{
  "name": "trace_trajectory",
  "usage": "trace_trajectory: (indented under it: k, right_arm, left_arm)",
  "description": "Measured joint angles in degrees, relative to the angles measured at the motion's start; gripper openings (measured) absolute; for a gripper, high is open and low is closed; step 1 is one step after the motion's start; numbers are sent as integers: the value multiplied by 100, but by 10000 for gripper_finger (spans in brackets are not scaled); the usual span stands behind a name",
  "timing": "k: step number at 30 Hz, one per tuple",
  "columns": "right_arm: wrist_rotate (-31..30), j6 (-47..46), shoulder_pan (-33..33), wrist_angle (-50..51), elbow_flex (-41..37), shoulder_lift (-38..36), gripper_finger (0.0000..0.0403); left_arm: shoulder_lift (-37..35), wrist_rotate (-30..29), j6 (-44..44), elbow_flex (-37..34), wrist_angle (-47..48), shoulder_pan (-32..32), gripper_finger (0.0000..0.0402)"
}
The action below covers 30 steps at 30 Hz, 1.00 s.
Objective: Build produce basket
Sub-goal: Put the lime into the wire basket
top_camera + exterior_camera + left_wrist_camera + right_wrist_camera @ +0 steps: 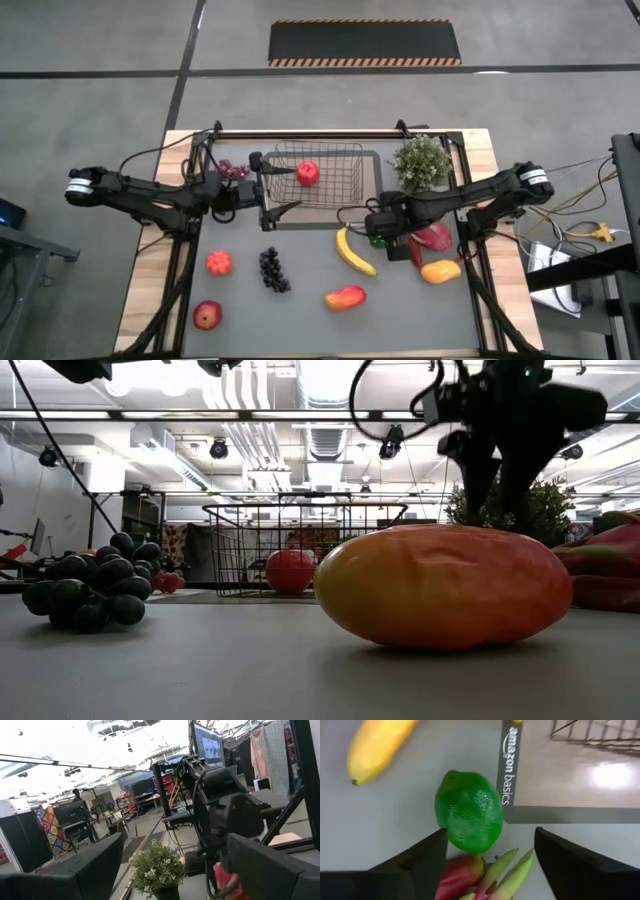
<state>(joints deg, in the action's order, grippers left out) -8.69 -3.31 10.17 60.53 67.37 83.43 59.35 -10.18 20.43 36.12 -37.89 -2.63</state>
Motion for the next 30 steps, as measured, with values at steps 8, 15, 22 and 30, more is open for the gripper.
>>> trace_trajectory:
  k: [8,15,22,30]
  right_arm:
    - [160,338,7,9,-4,714,340]
    - [162,618,7,-139,-13,1200,332]
    - [158,636,7,-267,-13,1249,274]
    - [673,187,-7,-190,242,861,235]
  left_arm:
    - [-59,-82,-7,0,-3,0,336]
    - [-317,-83,-3,2,232,0,336]
    - [-552,-82,-60,-1,823,0,336]
    - [-820,-82,-60,-375,987,0,336]
